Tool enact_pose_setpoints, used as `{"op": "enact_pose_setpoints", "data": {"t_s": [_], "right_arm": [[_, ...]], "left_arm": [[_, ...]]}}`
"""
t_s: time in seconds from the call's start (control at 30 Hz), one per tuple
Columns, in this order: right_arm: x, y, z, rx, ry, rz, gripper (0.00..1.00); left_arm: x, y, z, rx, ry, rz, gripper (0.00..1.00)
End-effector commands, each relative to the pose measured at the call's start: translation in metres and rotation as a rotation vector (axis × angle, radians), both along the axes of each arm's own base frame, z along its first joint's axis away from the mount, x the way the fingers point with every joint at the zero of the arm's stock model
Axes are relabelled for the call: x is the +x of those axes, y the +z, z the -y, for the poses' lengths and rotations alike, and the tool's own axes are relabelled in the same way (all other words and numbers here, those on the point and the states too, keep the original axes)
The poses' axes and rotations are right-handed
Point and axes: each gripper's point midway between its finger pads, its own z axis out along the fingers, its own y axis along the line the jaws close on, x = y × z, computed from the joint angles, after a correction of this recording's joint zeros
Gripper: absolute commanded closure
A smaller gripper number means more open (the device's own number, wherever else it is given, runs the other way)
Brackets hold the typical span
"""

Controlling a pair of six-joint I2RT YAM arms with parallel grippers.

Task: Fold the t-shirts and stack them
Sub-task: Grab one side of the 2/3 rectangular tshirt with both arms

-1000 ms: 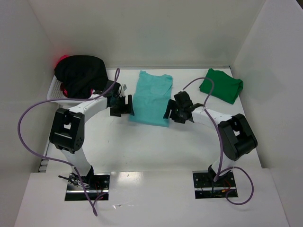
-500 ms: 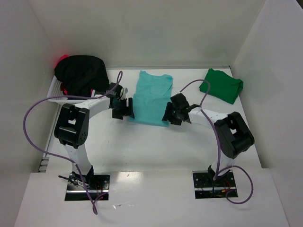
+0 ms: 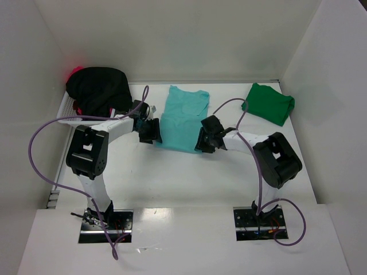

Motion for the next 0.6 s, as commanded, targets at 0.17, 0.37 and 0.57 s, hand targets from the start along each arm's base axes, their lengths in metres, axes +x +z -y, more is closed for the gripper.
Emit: {"op": "enact_pose_setpoints", "data": {"t_s": [0.17, 0.37, 0.57], "right_arm": [[0.005, -0.003, 0.003, -0.039, -0.026, 0.014, 0.74], [0.005, 0.000, 0.009, -0.060, -0.033, 0.031, 0.83], [0.003, 0.003, 0.010, -0.071, -0.015, 0.036, 0.97]], "left_arm": [[-0.003, -0.008, 0.013, -0.020, -0.031, -0.016, 0.49], [-0.019, -0.017, 0.019, -0.003, -0.044, -0.057, 0.74], [-0.026, -0.014, 0.024, 0.017, -0.036, -0.053, 1.00]]}}
